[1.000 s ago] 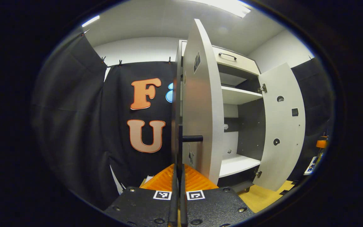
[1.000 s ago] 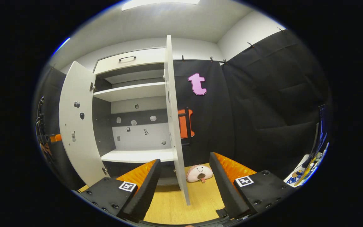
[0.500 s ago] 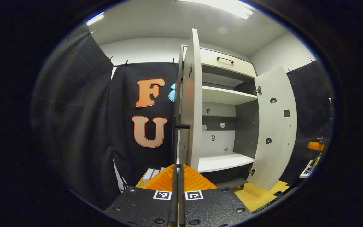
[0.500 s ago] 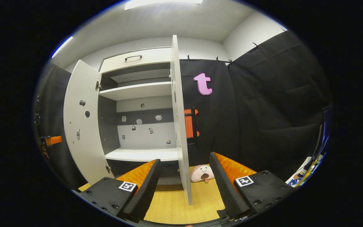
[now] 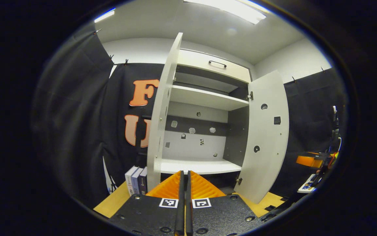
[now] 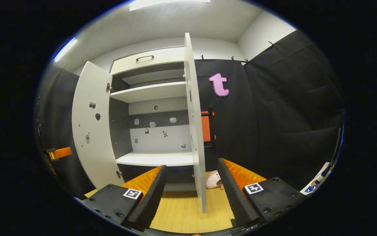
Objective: Open the right door of the double-door shoe cabinet with the right hand, and open the left door with the left hand.
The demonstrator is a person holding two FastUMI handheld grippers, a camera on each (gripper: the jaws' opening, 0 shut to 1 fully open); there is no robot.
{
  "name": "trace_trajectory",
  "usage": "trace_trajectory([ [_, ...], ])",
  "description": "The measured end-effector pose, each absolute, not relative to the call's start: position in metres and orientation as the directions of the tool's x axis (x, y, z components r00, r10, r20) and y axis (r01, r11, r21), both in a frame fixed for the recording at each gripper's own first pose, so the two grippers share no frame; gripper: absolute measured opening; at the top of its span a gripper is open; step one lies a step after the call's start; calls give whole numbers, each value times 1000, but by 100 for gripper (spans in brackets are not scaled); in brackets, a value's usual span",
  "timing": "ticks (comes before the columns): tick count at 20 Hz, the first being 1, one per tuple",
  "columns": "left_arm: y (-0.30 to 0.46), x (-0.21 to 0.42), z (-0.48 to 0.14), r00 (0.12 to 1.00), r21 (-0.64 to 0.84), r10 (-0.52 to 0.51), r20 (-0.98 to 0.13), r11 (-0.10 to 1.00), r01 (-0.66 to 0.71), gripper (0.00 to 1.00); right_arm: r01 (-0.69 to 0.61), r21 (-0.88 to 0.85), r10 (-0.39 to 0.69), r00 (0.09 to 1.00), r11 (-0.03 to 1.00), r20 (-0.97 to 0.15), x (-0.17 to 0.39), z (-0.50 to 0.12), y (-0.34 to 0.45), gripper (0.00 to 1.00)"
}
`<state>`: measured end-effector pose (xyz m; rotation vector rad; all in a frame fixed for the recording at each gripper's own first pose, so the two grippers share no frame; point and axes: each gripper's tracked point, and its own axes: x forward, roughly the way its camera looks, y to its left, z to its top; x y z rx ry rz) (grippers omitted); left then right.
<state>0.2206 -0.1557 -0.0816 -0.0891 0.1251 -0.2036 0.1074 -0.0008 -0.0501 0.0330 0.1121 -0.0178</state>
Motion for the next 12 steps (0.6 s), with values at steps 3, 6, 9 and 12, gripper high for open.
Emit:
trace_trajectory([
  [3, -150, 224, -81, 982, -65, -161, -99, 986, 155, 20, 8, 21, -6, 992, 1000, -122, 107, -53, 1, 98],
  [6, -142, 231, -78, 991, -6, -118, -61, 993, 118, 55, 6, 13, -4, 991, 1000, -132, 107, -56, 1, 98],
  [9, -141, 234, -77, 993, -8, -108, -51, 994, 108, 94, -4, 24, 7, 990, 1000, -138, 109, -59, 6, 98],
  [12, -141, 231, -78, 994, -26, -95, -53, 995, 94, 95, -17, 32, 21, 990, 999, -137, 110, -60, 14, 98],
])
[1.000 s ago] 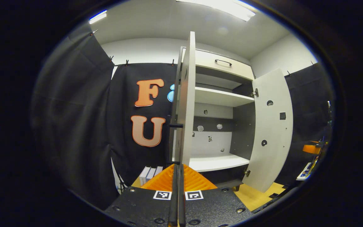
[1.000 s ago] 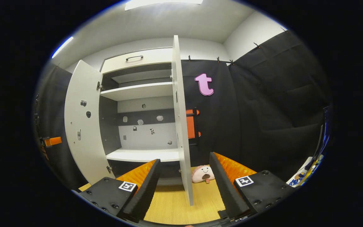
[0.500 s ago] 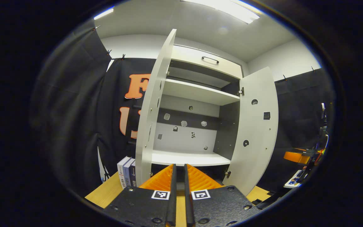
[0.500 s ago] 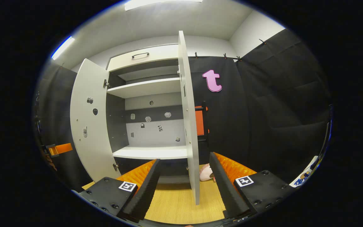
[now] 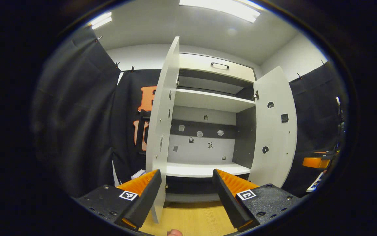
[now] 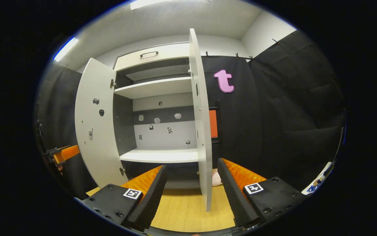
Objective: Open the right door of the double-door shoe cabinet with the right hand, and open the left door with the left hand.
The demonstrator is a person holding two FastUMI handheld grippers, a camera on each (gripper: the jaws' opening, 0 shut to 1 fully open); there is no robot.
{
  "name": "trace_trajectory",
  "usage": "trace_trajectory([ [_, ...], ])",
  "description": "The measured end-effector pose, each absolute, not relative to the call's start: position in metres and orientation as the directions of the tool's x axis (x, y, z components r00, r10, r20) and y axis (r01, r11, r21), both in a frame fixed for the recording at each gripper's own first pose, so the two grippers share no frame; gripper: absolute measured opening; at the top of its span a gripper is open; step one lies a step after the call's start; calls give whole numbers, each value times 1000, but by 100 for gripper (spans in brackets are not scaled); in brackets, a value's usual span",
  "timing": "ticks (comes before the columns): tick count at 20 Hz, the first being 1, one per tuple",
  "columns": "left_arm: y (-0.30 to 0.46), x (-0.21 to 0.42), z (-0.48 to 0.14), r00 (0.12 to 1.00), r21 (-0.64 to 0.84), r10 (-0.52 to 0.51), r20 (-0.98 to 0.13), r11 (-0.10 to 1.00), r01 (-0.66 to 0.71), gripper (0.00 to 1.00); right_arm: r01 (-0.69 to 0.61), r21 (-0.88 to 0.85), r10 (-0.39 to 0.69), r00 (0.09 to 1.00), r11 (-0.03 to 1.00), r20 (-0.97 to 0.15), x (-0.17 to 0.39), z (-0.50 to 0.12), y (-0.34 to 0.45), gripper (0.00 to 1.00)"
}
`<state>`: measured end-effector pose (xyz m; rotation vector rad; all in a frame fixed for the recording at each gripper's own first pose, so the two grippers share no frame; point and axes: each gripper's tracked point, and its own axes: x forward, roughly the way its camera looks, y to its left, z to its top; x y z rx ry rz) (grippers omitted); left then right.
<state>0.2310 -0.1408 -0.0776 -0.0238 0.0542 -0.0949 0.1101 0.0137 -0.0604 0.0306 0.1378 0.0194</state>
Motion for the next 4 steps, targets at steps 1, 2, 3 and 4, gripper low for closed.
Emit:
trace_trajectory([
  [1, -140, 231, -78, 994, -26, -93, -51, 995, 92, 94, -18, 30, 22, 990, 999, -137, 109, -60, 15, 98],
  [2, -139, 231, -78, 995, -26, -92, -48, 996, 91, 94, -17, 28, 20, 991, 999, -135, 110, -61, 18, 98],
  [3, -139, 231, -77, 995, -24, -93, -42, 995, 92, 94, -13, 27, 16, 991, 1000, -132, 109, -60, 18, 98],
  [4, -137, 232, -78, 995, -18, -89, -39, 996, 89, 94, -9, 29, 13, 991, 1000, -132, 108, -61, 18, 98],
])
